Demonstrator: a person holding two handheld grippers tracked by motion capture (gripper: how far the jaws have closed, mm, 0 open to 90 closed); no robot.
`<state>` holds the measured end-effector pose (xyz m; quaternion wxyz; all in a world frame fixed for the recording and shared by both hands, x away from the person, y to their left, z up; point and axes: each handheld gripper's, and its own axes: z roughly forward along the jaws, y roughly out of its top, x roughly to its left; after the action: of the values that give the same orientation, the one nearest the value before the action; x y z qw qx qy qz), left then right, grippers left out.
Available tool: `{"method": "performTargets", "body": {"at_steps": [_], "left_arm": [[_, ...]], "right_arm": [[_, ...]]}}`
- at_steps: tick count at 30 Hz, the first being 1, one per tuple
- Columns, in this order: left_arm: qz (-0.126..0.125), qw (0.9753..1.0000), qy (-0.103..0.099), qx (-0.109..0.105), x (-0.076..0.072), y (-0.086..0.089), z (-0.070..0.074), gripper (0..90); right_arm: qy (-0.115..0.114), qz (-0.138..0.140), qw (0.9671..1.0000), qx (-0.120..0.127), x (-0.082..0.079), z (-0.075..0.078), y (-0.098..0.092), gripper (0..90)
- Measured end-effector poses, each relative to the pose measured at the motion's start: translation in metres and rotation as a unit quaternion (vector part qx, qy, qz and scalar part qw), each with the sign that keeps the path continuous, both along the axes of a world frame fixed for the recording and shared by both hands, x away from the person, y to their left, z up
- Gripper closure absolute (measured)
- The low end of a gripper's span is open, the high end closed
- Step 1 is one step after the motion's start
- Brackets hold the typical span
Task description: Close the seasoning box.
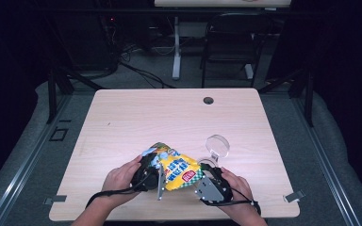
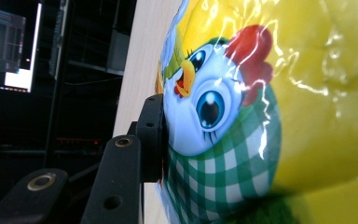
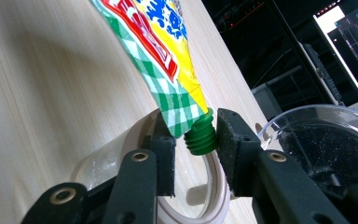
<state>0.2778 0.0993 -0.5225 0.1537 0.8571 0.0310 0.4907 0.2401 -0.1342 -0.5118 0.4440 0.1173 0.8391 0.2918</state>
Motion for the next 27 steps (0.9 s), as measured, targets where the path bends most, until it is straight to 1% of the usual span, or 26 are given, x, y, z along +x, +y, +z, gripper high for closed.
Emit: {"method": "performTargets", "body": {"at_steps": [1,2,3,4,5,7,11,14,15,17,24,27], "left_arm": [[0.000,1.0000,0.000,0.000,0.0000,0.0000,0.0000,63.5],[0.003,0.9997,-0.007,0.022,-0.0010,-0.0001,0.0028,63.5],[0.003,0.9997,-0.007,0.022,-0.0010,-0.0001,0.0028,63.5],[0.003,0.9996,-0.014,0.022,-0.0013,-0.0004,0.0031,63.5],[0.002,0.9996,-0.016,0.023,-0.0013,-0.0004,0.0033,63.5],[0.001,0.9995,-0.020,0.024,-0.0018,-0.0007,0.0031,63.5],[0.002,0.9990,-0.034,0.030,-0.0030,-0.0010,0.0038,63.5],[0.003,0.9989,-0.033,0.033,-0.0035,-0.0011,0.0044,63.6],[0.000,0.9985,-0.042,0.035,-0.0031,-0.0014,0.0052,64.0],[0.003,0.9986,-0.039,0.036,-0.0036,-0.0018,0.0056,64.0],[0.001,0.9976,-0.050,0.049,-0.0037,-0.0032,0.0080,64.0],[-0.001,0.9973,-0.053,0.050,-0.0035,-0.0035,0.0083,64.0]], "right_arm": [[0.000,0.000,1.0000,0.001,0.0001,-0.0001,-0.0001,68.7],[0.000,0.000,1.0000,0.000,0.0000,0.0001,-0.0002,68.7],[0.001,-0.001,1.0000,-0.001,0.0001,0.0005,-0.0005,68.7],[0.001,0.000,1.0000,0.002,0.0002,0.0003,-0.0008,68.8],[0.001,-0.001,1.0000,-0.001,0.0002,0.0011,-0.0012,68.7],[0.001,-0.001,1.0000,0.004,0.0001,0.0009,-0.0014,68.8],[0.005,-0.003,1.0000,0.006,0.0000,0.0009,-0.0016,68.8],[0.005,-0.002,0.9999,0.012,0.0001,0.0006,-0.0016,68.8],[0.005,-0.002,0.9999,0.016,0.0002,0.0005,-0.0018,68.9],[0.006,-0.003,0.9999,0.016,0.0002,0.0008,-0.0021,68.8],[0.008,-0.006,0.9998,0.019,0.0008,0.0006,-0.0025,69.1],[0.010,-0.006,0.9995,0.028,0.0012,-0.0002,-0.0024,69.1]]}}
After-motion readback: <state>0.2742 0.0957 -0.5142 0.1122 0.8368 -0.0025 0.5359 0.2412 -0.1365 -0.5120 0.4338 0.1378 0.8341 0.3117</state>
